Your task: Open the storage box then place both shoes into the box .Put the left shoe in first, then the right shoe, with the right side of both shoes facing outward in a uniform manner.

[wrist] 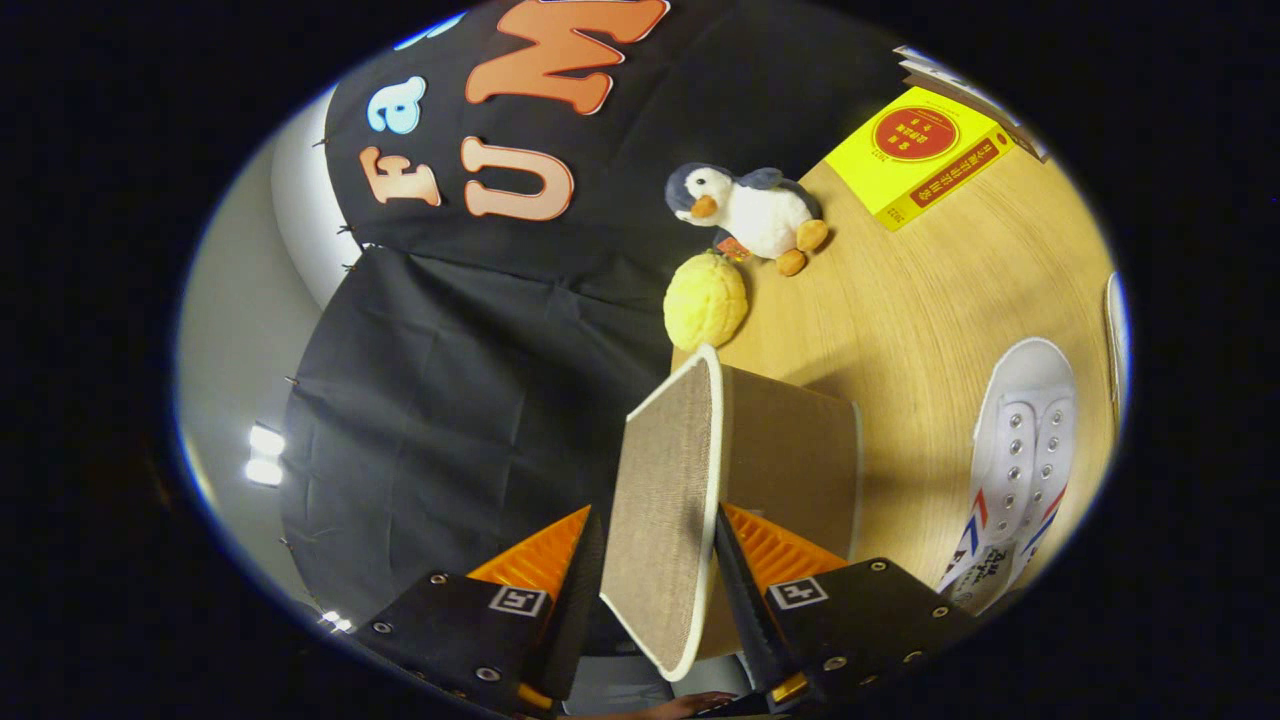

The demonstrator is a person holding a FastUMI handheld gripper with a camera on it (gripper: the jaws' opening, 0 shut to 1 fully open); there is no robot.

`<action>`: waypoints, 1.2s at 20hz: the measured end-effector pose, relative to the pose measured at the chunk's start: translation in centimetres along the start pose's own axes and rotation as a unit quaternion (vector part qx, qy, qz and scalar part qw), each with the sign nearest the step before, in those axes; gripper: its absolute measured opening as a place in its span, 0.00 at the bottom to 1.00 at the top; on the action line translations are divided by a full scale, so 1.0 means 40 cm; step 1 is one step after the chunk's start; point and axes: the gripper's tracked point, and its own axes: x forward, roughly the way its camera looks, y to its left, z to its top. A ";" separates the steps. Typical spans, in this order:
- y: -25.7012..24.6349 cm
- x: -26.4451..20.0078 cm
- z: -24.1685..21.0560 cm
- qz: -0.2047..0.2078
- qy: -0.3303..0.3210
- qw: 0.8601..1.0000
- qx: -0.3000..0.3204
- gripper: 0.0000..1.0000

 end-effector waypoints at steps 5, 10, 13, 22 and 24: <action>-0.063 0.044 -0.029 -0.068 0.018 0.997 -0.035 0.35; -0.100 0.057 -0.059 -0.091 0.051 0.994 0.013 0.18; -0.081 0.054 -0.048 -0.084 0.043 0.995 0.026 0.04; 0.140 0.033 0.021 -0.013 0.014 1.000 -0.014 0.01; 0.178 0.054 0.035 -0.014 0.006 0.999 -0.042 0.03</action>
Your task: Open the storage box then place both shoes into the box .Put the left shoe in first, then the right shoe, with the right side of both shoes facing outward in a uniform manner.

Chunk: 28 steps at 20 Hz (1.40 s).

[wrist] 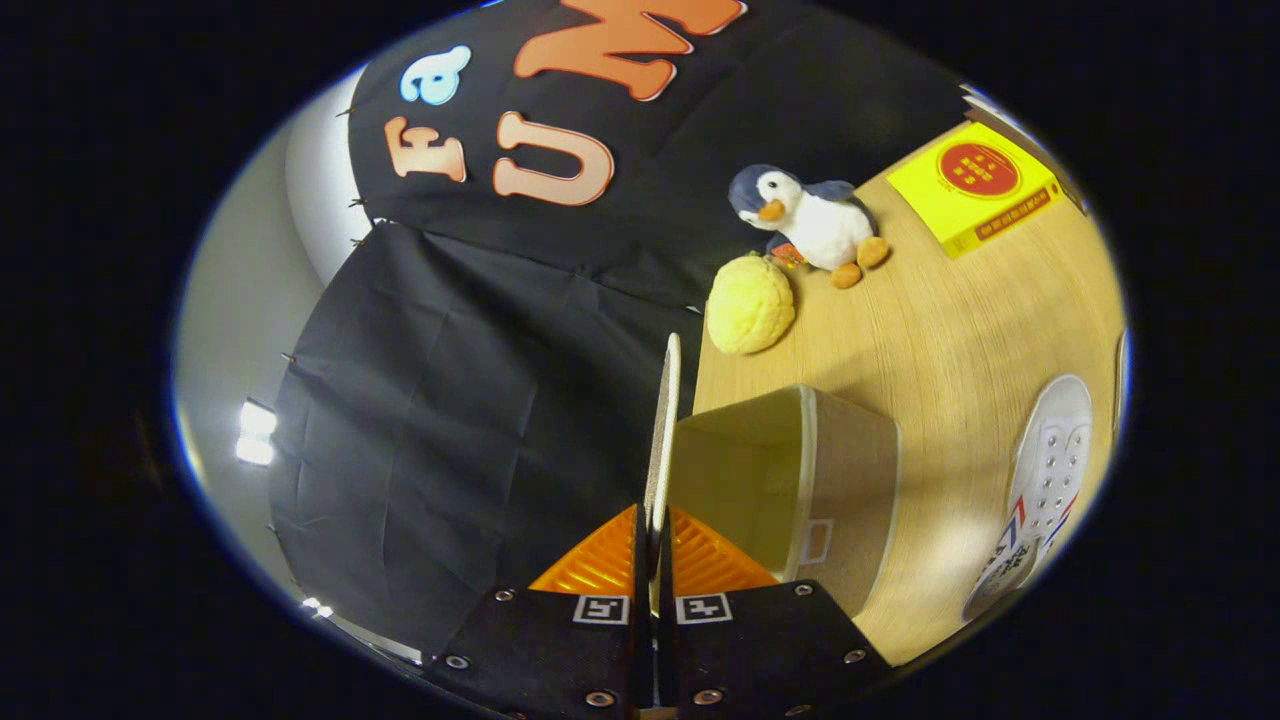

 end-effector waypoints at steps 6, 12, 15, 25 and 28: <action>0.202 0.107 0.011 0.042 0.014 0.998 -0.050 0.03; 0.350 0.269 -0.053 0.053 0.040 0.994 -0.090 0.04; 0.372 0.375 -0.088 0.039 0.049 0.995 -0.077 0.04; 0.326 0.669 -0.268 -0.034 0.102 0.992 -0.063 0.04; 0.305 0.674 -0.305 -0.048 0.107 0.991 -0.069 0.06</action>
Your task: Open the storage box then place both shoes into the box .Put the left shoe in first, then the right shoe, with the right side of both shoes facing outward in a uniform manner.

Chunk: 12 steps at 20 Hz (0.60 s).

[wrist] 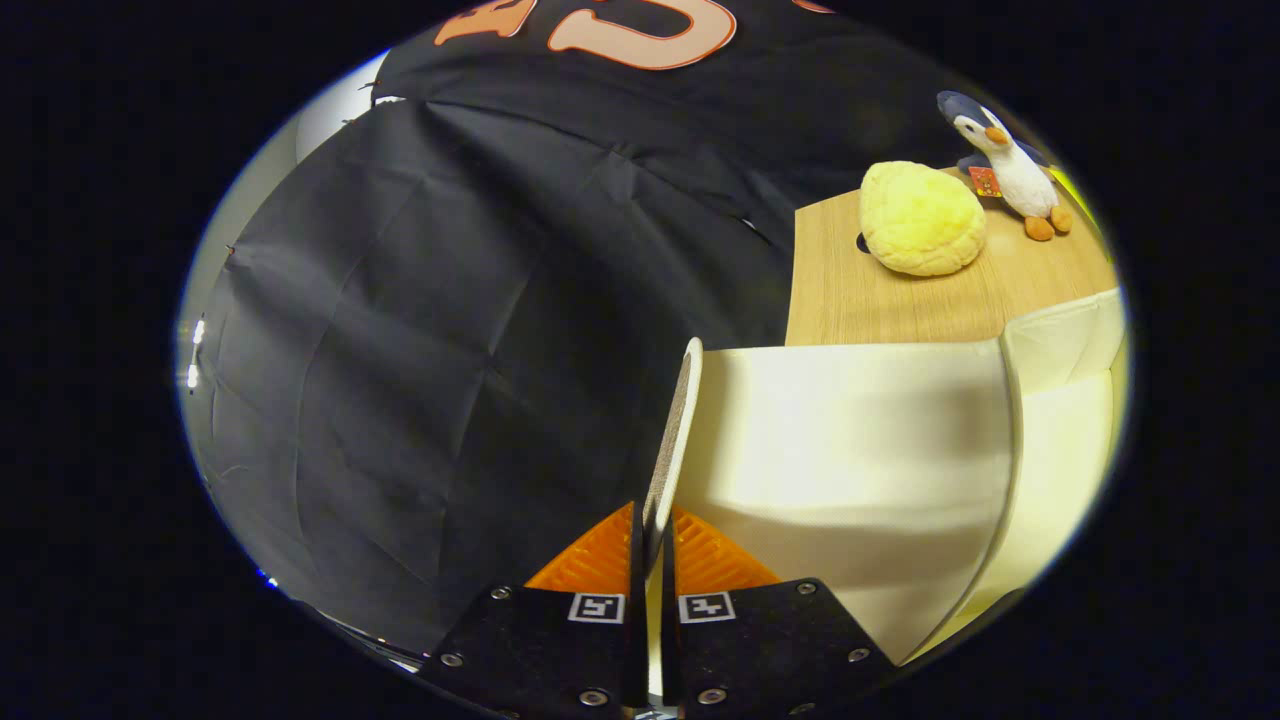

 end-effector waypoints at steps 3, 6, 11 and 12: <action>-0.051 -0.074 0.025 -0.023 -0.012 0.999 -0.036 0.27; -0.108 -0.179 0.046 -0.038 -0.031 0.996 -0.070 0.45; -0.284 -0.388 0.108 -0.121 -0.088 0.979 -0.138 0.80; -0.315 -0.427 0.116 -0.138 -0.100 0.974 -0.147 0.82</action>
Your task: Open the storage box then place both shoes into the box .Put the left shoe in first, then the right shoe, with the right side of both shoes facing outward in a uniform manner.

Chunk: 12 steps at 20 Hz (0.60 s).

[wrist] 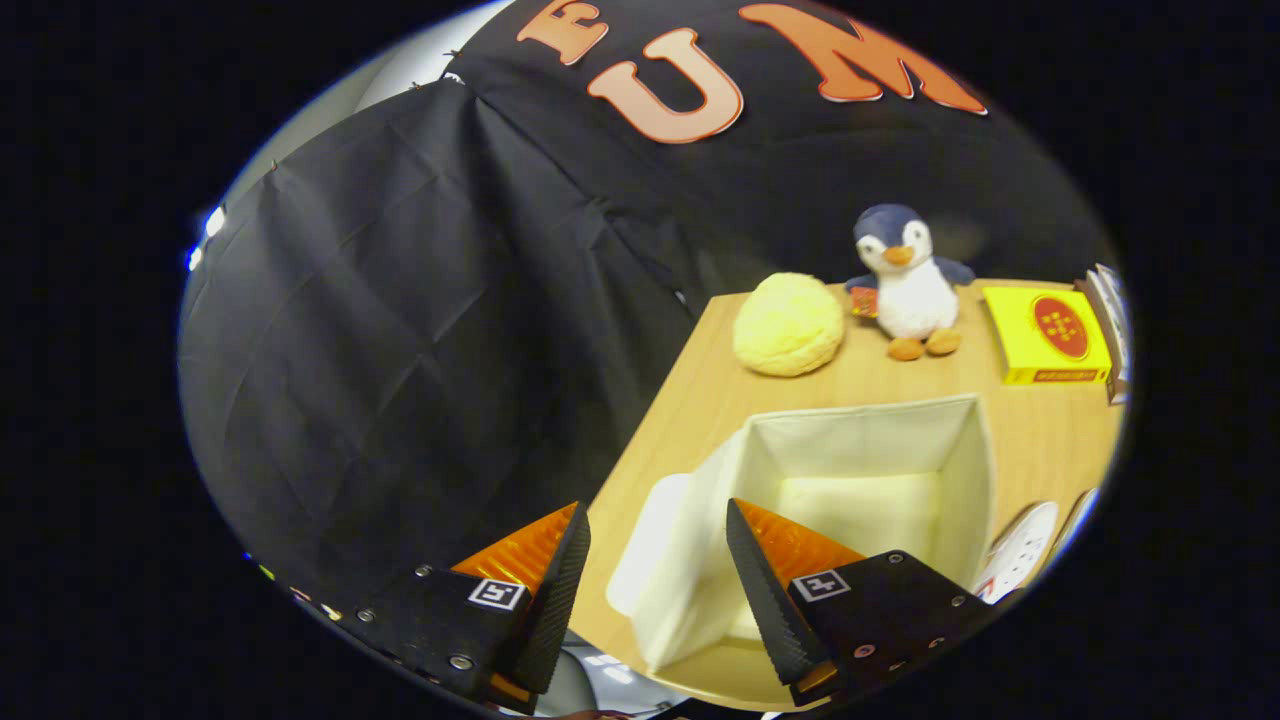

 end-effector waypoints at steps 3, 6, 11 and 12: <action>-0.134 -0.089 0.017 -0.038 -0.023 0.999 0.005 0.85; -0.268 -0.176 -0.006 -0.079 -0.036 0.996 0.015 0.85; -0.521 -0.251 -0.127 -0.192 -0.009 0.981 0.007 0.85; -0.552 -0.261 -0.166 -0.206 0.000 0.979 0.009 0.85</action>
